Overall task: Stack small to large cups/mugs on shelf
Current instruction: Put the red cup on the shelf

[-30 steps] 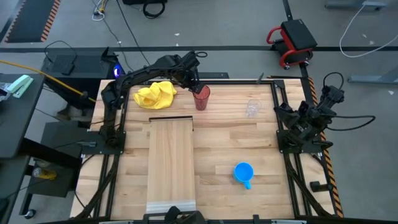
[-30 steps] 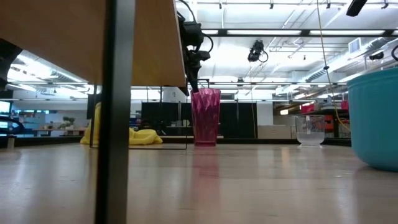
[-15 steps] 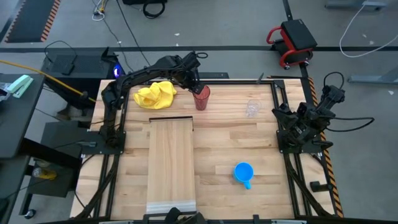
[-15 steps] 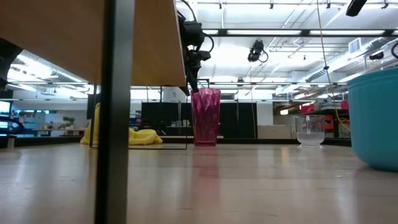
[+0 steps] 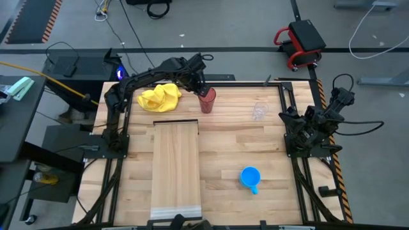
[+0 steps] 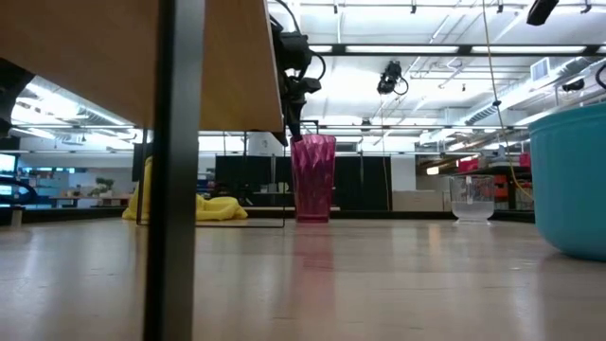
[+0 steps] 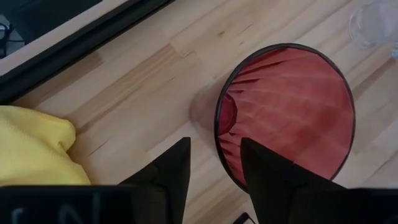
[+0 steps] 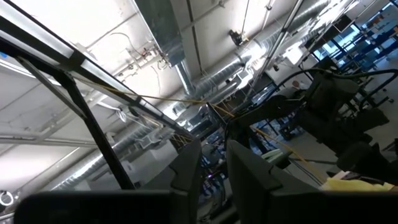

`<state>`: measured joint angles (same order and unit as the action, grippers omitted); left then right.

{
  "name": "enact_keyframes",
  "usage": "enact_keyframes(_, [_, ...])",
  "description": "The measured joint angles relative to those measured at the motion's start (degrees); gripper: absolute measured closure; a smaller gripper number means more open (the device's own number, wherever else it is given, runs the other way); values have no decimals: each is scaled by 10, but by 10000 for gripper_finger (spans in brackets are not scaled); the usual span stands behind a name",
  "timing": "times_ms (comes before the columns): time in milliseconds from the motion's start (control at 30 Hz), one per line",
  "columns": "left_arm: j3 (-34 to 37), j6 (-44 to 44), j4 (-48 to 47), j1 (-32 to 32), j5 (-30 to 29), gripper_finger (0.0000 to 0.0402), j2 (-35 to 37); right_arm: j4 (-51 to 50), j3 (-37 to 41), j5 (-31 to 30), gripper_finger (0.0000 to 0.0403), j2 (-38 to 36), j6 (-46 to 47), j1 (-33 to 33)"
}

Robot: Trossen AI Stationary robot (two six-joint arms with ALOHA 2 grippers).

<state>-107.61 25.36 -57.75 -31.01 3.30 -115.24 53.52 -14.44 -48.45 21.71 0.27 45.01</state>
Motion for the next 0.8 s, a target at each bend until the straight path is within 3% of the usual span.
enact_keyframes(800, [0,26,0,7,-11,261,-4,-13,0,0,319,0,0,0])
